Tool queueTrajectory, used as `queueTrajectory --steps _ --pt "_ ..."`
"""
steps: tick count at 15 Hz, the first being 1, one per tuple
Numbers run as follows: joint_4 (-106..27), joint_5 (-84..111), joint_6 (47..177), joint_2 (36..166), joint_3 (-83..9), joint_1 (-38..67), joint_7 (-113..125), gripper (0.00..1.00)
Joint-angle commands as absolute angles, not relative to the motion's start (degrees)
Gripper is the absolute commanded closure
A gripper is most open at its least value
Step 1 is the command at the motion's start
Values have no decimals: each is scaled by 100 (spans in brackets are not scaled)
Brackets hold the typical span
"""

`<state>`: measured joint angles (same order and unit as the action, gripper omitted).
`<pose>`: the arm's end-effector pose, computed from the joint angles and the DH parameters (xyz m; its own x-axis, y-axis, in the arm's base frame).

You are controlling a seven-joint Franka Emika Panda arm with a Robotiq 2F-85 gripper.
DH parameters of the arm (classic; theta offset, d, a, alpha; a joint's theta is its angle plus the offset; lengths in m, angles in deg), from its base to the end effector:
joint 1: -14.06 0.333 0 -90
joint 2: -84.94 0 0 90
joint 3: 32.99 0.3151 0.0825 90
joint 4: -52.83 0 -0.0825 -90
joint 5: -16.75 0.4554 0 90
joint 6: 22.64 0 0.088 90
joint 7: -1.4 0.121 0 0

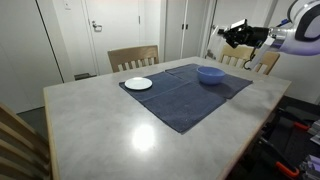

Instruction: Pour the contents of the tupperware into the blue bowl

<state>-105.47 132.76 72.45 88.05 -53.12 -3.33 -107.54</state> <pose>0.3784 -0.1666 0.1598 0.3354 -0.7336 0.5910 0.2904 -0.5162 -0.8057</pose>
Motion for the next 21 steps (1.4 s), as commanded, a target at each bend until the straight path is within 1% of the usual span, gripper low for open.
queueTrajectory --steps 1,18,21 --pt "-10428 13466 6862 9179 -5343 -431 -10880 98" --pt "-10169 13736 6254 9941 -5350 -379 -10752 98" --pt "-10135 13807 6497 9990 -5353 -300 -10903 98"
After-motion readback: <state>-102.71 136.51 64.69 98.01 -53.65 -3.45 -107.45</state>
